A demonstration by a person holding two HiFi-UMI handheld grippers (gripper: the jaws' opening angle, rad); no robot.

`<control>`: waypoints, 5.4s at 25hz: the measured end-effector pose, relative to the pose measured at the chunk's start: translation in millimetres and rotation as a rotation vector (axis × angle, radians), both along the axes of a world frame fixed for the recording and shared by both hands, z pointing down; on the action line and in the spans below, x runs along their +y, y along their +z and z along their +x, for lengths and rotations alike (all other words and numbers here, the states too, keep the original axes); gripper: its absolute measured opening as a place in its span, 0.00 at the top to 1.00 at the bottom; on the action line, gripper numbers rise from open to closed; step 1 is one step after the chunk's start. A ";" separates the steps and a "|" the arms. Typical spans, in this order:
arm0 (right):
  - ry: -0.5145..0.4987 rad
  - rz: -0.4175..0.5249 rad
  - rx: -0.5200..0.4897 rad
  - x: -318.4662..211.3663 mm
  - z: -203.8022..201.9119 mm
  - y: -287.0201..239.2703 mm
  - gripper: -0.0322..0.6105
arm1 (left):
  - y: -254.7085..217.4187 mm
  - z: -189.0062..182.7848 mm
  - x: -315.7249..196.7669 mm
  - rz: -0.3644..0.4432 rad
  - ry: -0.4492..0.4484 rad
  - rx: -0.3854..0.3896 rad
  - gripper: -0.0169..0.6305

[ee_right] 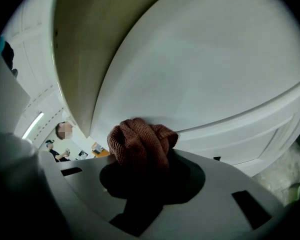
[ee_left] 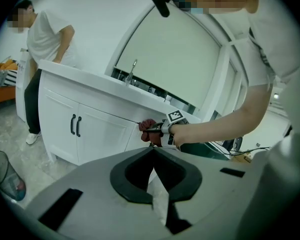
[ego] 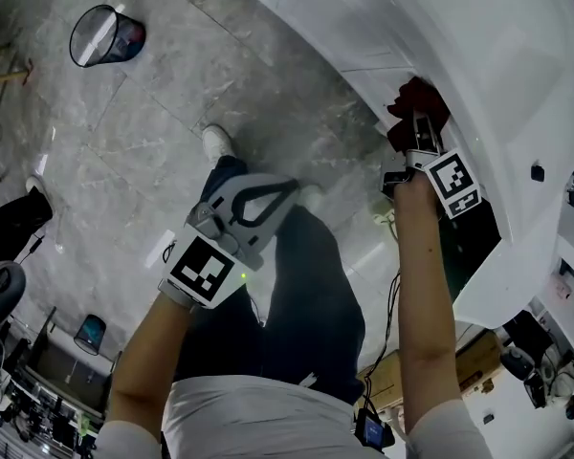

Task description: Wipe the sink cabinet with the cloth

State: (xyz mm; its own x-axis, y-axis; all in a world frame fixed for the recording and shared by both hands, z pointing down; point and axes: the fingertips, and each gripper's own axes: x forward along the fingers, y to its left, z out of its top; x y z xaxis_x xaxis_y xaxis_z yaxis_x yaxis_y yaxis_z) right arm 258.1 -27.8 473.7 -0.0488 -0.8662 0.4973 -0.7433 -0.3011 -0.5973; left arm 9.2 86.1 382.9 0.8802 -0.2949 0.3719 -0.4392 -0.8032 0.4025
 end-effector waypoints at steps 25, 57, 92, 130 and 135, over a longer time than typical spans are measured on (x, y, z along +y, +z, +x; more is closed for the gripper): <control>0.111 -0.011 0.069 95.6 74.9 -11.4 0.80 | 3.1 35.2 36.2 -0.010 0.018 0.029 0.96; -0.024 -0.117 0.010 -28.8 -24.9 68.1 0.80 | 52.0 -54.6 -39.9 -0.051 -0.191 0.023 0.96; -0.041 -0.199 0.045 -11.7 -4.7 205.1 0.80 | 88.2 -50.0 -28.1 -0.044 -0.151 -0.047 0.96; 0.053 -0.372 0.070 147.9 152.0 175.8 0.81 | 56.4 65.6 60.2 -0.046 -0.171 -0.037 0.96; 0.045 -0.378 0.059 148.9 150.3 142.4 0.81 | 41.1 64.4 57.1 -0.046 -0.192 -0.012 0.96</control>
State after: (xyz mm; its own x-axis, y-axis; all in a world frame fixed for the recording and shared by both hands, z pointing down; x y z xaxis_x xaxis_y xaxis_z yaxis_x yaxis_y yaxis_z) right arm 408.5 121.0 616.1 0.0237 -0.6221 0.7826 -0.7542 -0.5249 -0.3945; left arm 73.6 143.1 424.0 0.8050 -0.4393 0.3987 -0.5873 -0.6851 0.4308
